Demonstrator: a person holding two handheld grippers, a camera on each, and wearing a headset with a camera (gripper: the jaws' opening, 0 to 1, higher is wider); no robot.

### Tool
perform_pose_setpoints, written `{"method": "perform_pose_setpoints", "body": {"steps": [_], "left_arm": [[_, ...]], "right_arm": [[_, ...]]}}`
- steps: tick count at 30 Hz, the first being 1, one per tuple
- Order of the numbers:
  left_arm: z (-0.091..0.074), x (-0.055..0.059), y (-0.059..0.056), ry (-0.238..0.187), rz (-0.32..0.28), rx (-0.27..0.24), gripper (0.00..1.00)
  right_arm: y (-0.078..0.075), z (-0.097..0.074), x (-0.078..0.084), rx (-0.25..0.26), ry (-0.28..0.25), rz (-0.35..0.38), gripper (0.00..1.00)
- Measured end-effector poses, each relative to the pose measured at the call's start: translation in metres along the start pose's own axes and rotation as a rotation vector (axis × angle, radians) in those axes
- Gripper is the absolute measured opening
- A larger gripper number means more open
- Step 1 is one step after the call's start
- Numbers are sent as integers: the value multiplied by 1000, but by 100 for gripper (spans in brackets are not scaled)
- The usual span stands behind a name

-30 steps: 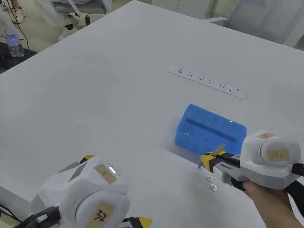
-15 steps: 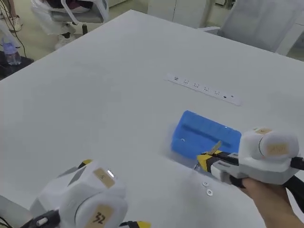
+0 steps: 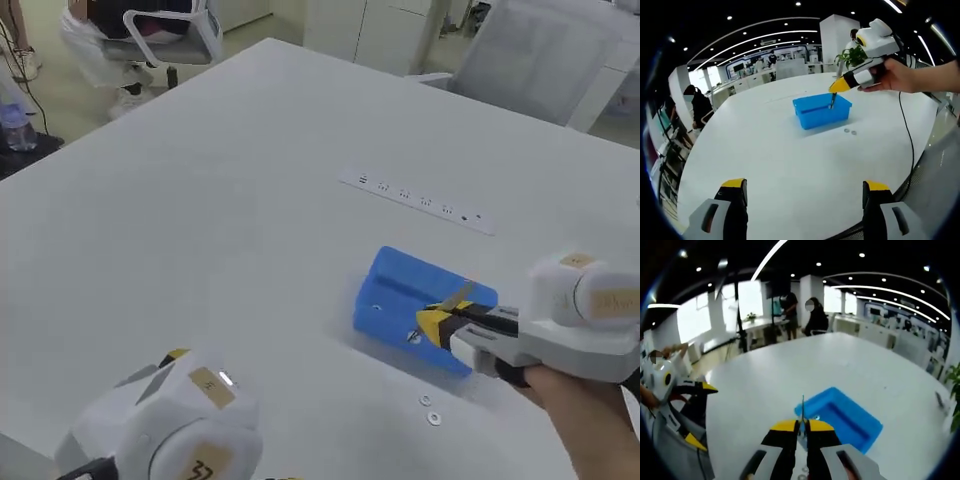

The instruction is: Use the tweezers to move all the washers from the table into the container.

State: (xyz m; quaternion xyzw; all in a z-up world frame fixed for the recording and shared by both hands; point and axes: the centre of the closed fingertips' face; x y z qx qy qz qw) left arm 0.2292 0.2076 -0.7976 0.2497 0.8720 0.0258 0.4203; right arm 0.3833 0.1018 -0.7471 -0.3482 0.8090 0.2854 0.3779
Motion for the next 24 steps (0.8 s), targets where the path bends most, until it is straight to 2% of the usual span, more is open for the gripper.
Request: {"method": "perform_pose_setpoints", "body": {"steps": [4, 9, 12, 14, 22, 24], "left_arm": [[-1, -2, 0, -12, -8, 0, 98], [-3, -8, 4, -46, -15, -20, 98], [-3, -6, 4, -39, -26, -14, 98], [-3, -7, 5, -42, -23, -23, 97], [-1, -4, 3, -27, -39, -8, 98], [-1, -7, -1, -42, -62, 20, 99]], "right_arm": [[-12, 3, -12, 26, -34, 27, 3], [-29, 14, -13, 57, -41, 54, 3], [-37, 27, -6, 62, -25, 100, 3], [-38, 31, -2, 64, -17, 113, 3], [-45, 55, 11, 65, 29, 122, 3], [-45, 59, 15, 71, 40, 112, 3]]}}
Point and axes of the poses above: the centre of the closed fingertips' face, and the gripper's own axes: z roughly forward along the fingers, y roughly to its left, x roughly out of its underside, and after that the axes turned 12 degrees about z, right-handed
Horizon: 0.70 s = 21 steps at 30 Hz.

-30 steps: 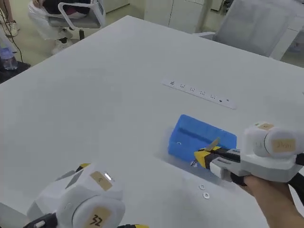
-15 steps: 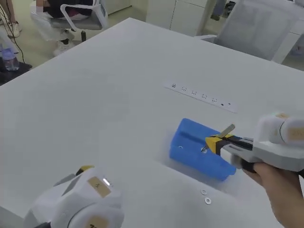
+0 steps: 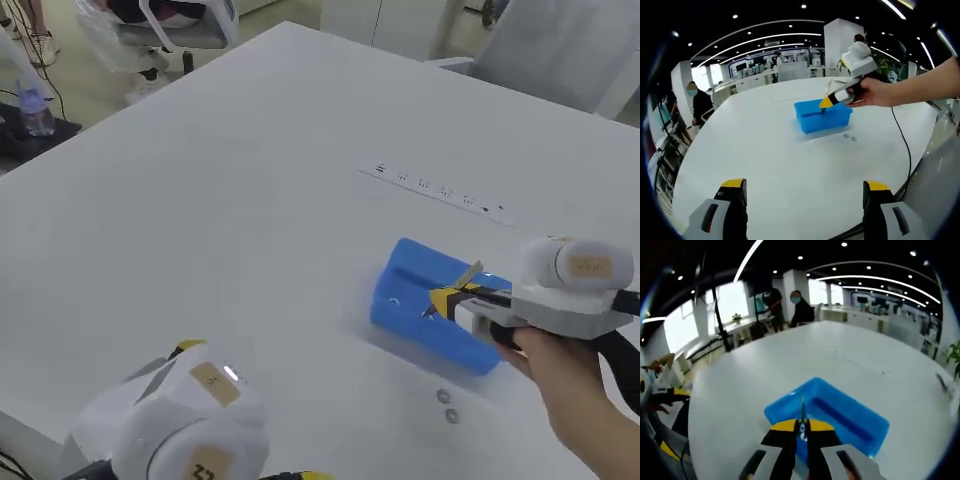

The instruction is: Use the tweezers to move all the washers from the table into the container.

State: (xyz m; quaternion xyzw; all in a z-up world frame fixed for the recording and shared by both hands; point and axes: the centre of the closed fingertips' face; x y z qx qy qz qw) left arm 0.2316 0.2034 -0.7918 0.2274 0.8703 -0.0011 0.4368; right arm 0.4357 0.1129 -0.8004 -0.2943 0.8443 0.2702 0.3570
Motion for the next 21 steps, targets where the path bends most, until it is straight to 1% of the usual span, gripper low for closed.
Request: {"method": "perform_pose_setpoints", "body": {"steps": [2, 4, 6, 8, 10, 12, 14, 18, 20, 21], "left_arm": [[0, -1, 0, -7, -4, -1, 99], [0, 0, 1, 0, -2, -3, 99], [0, 0, 0, -1, -2, -2, 99], [1, 2, 1, 10, -1, -3, 99], [0, 2, 2, 10, 4, -12, 99], [0, 2, 3, 12, 3, -16, 99], [0, 3, 3, 17, 5, -17, 99], [1, 5, 3, 28, 19, -19, 98], [0, 5, 3, 27, 23, -21, 98], [0, 5, 3, 27, 22, -21, 98]], "right_arm": [[-1, 4, 4, 1, 11, -5, 3], [-1, 6, 5, 3, 21, -2, 3], [-3, 11, 7, 7, 22, -5, 3], [-5, 11, 9, 11, 24, -6, 3], [-6, 16, 15, 13, 35, -20, 3], [-6, 16, 8, 8, 9, -13, 3], [-6, 14, 10, 9, 18, -6, 3], [-5, 16, 10, 11, 17, -38, 3], [-4, 14, 11, 13, 16, -35, 3], [-5, 14, 11, 16, 17, -22, 3]]}}
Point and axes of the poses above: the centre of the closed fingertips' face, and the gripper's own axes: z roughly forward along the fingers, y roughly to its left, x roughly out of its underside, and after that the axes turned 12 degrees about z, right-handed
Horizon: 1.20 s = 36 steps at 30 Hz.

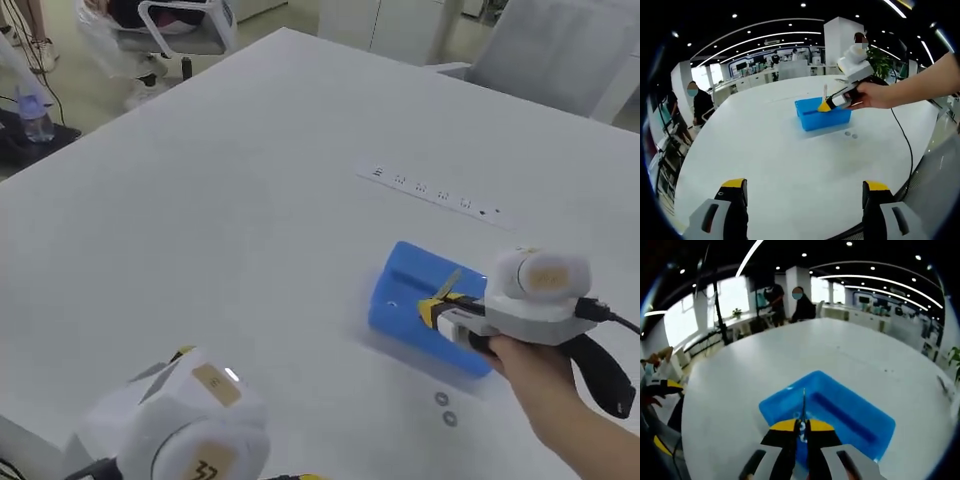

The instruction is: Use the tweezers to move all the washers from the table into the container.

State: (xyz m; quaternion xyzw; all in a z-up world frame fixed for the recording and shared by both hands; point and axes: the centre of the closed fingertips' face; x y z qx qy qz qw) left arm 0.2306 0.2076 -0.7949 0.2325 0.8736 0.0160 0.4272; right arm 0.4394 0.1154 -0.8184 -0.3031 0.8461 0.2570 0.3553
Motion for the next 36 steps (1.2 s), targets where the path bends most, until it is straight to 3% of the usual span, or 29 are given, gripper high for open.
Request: {"method": "perform_pose_setpoints", "body": {"steps": [4, 9, 18, 24, 30, 36], "left_arm": [[0, 2, 0, 8, 2, -1, 97], [1, 2, -1, 12, 11, 3, 97], [1, 3, -1, 17, 22, 1, 97], [0, 2, -2, 14, 32, 2, 95], [1, 3, -3, 18, 39, 5, 95], [1, 4, -2, 21, 38, 5, 95]], "right_arm": [[-2, -3, -1, 29, 22, -1, 4], [1, -7, -4, 30, 3, -41, 4], [9, -46, -30, 23, -93, -22, 4], [13, -74, -37, 19, -153, -3, 4], [17, -95, -32, 8, -185, 29, 4], [24, -106, -9, 10, -180, 67, 4]]}}
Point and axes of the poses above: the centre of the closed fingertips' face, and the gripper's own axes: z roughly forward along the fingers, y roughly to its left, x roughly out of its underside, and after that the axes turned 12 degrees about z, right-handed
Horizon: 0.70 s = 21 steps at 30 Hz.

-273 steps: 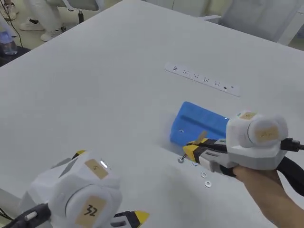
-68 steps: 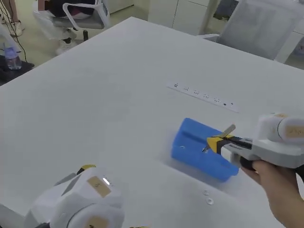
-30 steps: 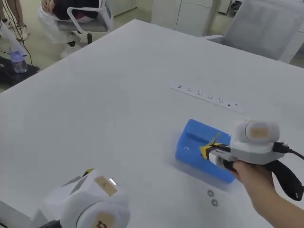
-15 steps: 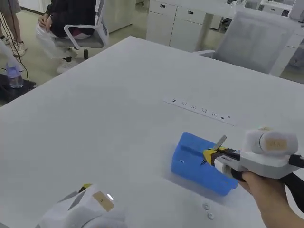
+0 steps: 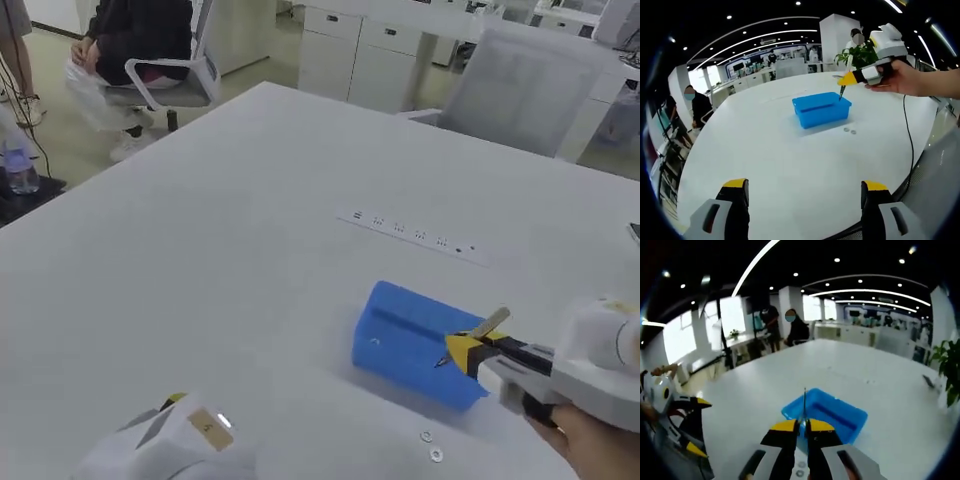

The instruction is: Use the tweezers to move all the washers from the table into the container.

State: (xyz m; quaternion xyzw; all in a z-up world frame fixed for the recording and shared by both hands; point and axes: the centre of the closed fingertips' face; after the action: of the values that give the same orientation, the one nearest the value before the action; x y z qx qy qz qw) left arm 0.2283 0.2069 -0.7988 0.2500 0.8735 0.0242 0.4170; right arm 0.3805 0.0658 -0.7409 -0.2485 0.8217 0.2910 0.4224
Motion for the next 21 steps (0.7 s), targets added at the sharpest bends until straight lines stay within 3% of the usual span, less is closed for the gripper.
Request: {"method": "perform_pose_setpoints", "body": {"steps": [6, 21], "left_arm": [[0, 1, -1, 3, 1, 3, 95], [1, 2, 0, 13, 1, 0, 94]], "right_arm": [[-1, 1, 27, 14, 36, 25, 4], [-14, 15, 66, 57, 109, 24, 4]]}}
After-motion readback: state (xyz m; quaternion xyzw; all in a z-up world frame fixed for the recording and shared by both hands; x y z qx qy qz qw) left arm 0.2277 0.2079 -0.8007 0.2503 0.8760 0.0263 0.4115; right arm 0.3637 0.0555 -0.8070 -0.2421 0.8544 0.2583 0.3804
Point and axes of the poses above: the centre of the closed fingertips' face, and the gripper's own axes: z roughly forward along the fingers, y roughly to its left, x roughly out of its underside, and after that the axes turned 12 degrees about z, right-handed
